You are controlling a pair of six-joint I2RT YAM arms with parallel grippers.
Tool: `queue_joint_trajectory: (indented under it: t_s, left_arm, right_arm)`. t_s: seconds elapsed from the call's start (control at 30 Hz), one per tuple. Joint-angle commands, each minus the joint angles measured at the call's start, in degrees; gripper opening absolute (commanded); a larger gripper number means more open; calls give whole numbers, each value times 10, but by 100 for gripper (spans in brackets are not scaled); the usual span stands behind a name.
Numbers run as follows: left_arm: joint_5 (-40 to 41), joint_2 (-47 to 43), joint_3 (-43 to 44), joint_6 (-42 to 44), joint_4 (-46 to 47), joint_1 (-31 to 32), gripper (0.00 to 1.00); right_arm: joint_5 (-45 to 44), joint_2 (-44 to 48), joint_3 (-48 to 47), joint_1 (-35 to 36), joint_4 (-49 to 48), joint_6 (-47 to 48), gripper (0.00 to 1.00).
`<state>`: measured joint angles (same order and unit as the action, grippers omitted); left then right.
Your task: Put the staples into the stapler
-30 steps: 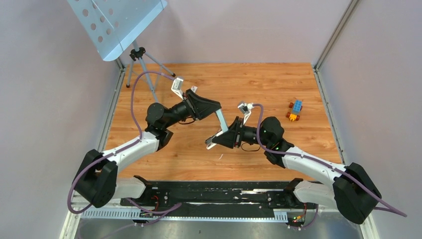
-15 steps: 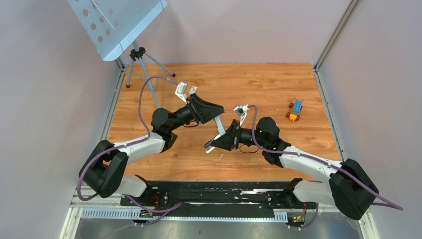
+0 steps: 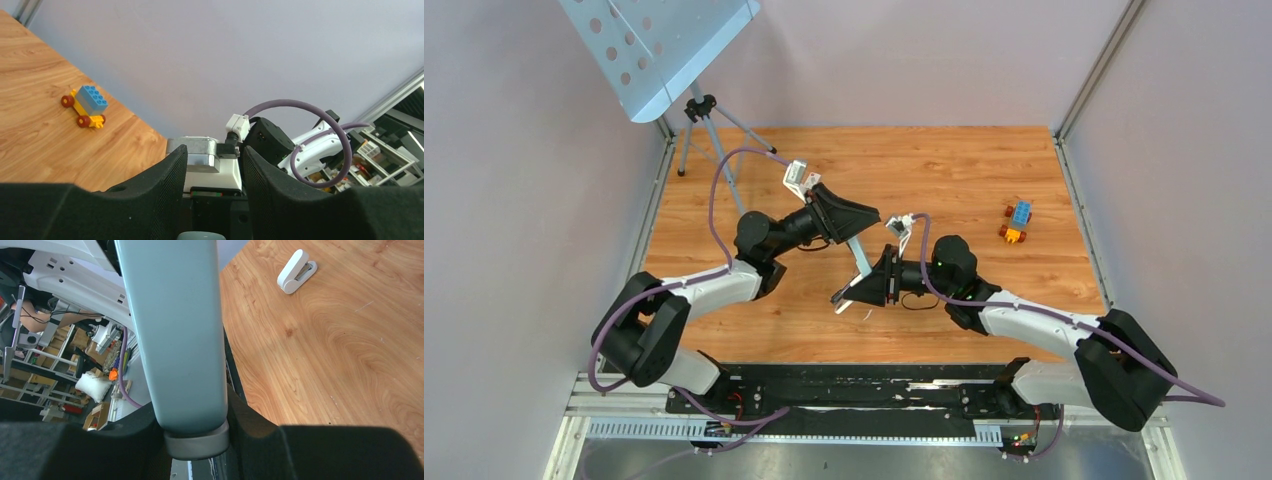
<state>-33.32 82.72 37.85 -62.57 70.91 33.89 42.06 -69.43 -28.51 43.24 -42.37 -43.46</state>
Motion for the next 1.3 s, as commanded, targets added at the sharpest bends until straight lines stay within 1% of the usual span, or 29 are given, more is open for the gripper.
queue_joint_trajectory:
  t_s: [0.0, 0.13, 0.27, 0.4, 0.47, 0.5, 0.7, 0.8, 0.9, 1.03, 1.17, 1.27]
  left_arm:
    - [-1, -1, 31, 29, -15, 4, 48]
    - [5, 1, 46, 34, -30, 4, 48]
    - [9, 11, 56, 25, -20, 5, 48]
    - [6, 14, 50, 21, -10, 4, 48]
    - [4, 3, 43, 33, -24, 1, 49]
    - [4, -6, 41, 41, -38, -3, 50]
    - [5, -80, 36, 89, -150, -42, 62]
    - [16, -127, 40, 133, -238, -58, 68]
    - [26, -175, 49, 189, -335, -59, 73]
    - [2, -224, 27, 195, -360, -57, 80]
    - [-18, -258, 11, 219, -386, -37, 83]
    - [-24, -255, 17, 235, -409, -15, 83]
  right_arm:
    - [16, 4, -24, 13, 7, 17, 0]
    - [15, 2, -31, 19, 22, 28, 0]
    - [14, -3, -33, 20, 19, 26, 0]
    - [6, 1, -33, 20, 23, 26, 0]
    - [-6, 11, -30, 20, 32, 27, 0]
    - [-14, 17, -29, 20, 36, 29, 0]
    - [-49, 67, -24, 16, 65, 38, 0]
    - [-74, 94, -18, 15, 74, 41, 0]
    - [-92, 119, -9, 13, 69, 43, 0]
    - [-101, 140, -4, 12, 59, 43, 0]
    - [-90, 144, -3, 12, 40, 41, 0]
    - [-78, 142, 2, 13, 16, 36, 0]
